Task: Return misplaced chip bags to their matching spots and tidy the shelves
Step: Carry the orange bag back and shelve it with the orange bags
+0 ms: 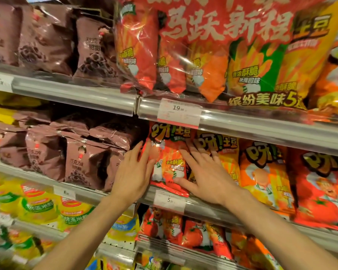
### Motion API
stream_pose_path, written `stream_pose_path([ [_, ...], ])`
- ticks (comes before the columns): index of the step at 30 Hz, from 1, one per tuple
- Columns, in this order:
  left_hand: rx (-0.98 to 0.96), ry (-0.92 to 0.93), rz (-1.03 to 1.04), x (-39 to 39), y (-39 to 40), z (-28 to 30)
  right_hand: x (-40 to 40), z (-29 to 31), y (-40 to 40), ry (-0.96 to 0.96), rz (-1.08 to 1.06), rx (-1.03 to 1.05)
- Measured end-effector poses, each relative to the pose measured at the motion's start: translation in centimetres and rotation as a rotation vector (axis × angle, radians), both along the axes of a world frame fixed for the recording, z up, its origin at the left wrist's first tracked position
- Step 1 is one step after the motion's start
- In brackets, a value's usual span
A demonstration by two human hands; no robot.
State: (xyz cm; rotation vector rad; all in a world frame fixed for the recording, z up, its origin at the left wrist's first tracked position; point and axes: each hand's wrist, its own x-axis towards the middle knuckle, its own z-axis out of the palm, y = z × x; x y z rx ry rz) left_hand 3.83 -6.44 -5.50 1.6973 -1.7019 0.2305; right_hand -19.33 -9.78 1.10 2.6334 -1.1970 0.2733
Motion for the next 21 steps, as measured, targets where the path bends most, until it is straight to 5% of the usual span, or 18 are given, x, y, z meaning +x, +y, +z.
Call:
stream_pose_path([
  [7, 0.023, -0.06, -0.168, 0.2, 1.7, -0.7, 0.0, 0.2, -1.1, 0.026, 0.063, -0.043],
  [21, -0.011, -0.163, -0.111, -0.4, 0.9, -1.4, -0.4, 0.2, -1.3, 0.08, 0.064, -0.105],
])
